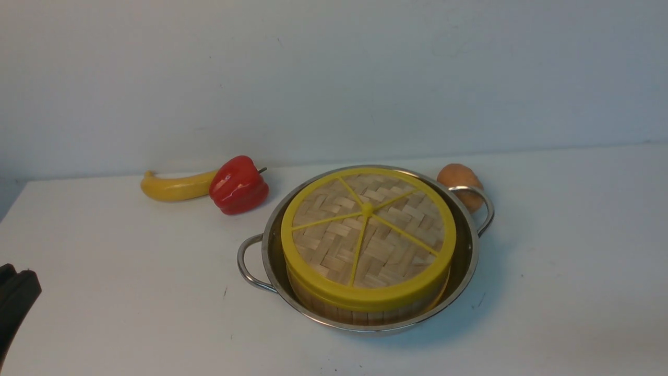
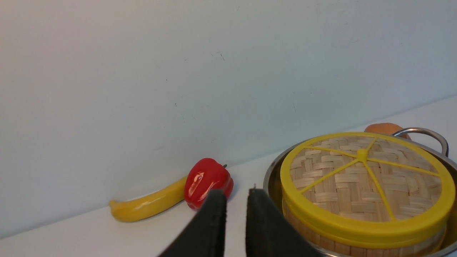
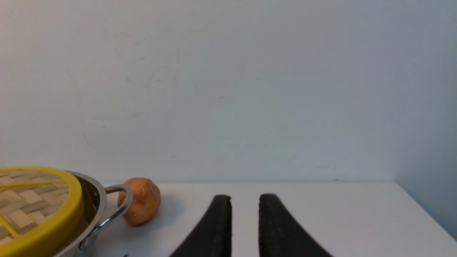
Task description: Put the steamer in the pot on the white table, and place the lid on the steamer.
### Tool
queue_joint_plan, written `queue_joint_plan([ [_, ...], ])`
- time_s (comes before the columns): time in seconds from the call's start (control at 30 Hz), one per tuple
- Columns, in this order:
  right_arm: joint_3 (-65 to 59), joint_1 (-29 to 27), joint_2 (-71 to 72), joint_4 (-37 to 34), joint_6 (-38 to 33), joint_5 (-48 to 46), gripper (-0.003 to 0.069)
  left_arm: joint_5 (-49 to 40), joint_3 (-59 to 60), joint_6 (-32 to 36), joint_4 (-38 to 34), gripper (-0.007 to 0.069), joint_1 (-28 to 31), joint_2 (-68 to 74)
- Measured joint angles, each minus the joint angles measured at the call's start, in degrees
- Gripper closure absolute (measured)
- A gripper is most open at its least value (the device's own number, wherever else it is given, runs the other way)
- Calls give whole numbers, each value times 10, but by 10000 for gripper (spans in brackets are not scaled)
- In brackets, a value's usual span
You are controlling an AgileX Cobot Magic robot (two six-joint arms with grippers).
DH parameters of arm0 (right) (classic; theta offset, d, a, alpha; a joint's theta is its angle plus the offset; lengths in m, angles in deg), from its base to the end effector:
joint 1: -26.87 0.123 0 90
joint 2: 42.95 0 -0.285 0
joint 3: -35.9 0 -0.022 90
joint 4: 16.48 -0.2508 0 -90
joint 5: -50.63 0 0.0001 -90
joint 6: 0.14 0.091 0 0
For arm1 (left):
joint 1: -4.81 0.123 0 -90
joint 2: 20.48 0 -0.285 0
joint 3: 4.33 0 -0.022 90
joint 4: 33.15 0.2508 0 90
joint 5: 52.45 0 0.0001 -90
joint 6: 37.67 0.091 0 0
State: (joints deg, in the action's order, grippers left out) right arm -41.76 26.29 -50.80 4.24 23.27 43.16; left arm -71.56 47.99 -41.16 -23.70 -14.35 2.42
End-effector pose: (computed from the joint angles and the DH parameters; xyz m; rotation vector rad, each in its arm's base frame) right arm 0.0567 -0.0048 0.1994 0.0839 1.6122 -0.0065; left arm 0.0630 -0.0167 0.3126 0.3100 1.6144 -0.1388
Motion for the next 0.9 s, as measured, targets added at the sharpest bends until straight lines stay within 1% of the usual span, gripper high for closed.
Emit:
queue_joint_plan([
  [0.17,-1,0,0,-23,9,-1,507,-2,0,0,0,533,0,0],
  [0.7,-1,0,0,-27,12,-1,469,-3,0,3,1,520,1,-2],
  [0.8,-1,0,0,-27,12,-2,463,-4,0,10,5,519,25,-17],
  [0.87,-1,0,0,-27,12,-2,456,-4,10,13,4,510,80,-43],
  [0.9,-1,0,0,-27,12,-3,454,-4,16,14,3,508,88,-50],
])
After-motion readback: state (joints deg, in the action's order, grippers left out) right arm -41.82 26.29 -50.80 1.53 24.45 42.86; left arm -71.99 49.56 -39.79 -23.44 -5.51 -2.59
